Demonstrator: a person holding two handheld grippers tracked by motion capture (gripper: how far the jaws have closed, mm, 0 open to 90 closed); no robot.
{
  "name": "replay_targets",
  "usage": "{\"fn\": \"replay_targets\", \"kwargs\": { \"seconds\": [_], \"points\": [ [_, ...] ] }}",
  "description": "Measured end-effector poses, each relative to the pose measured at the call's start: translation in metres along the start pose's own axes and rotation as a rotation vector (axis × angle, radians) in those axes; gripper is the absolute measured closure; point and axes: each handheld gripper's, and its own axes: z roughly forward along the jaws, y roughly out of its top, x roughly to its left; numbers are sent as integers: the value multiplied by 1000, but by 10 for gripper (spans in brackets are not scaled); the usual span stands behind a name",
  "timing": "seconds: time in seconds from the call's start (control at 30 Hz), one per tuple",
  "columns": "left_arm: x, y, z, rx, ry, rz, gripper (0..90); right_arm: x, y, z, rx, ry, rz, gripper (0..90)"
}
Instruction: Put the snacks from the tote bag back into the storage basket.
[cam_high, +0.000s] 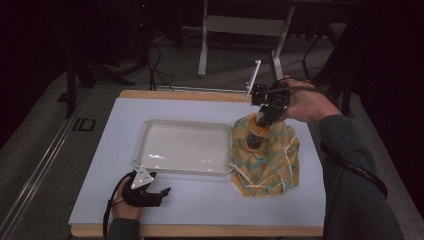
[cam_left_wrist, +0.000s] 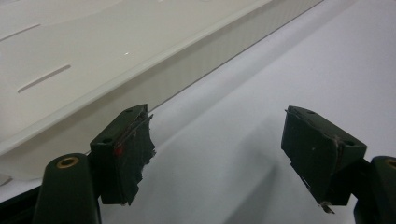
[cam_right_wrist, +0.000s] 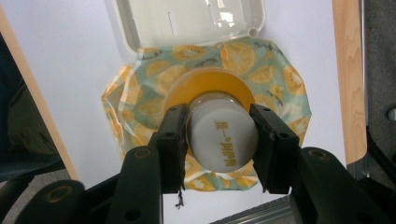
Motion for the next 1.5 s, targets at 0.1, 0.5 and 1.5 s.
{"fn": "replay_targets", "kwargs": {
  "seconds": [0.1, 0.5, 1.5],
  "points": [
    [0, 0, 0, -1, 0, -1, 244, 1, 5, -1, 1, 3, -8, 589],
    [0, 0, 0, -2, 0, 0, 244, 7, 25, -2, 0, 9, -40, 589],
    [0, 0, 0, -3, -3, -1, 244, 31, 56, 12, -20, 27, -107, 589]
  ]
}}
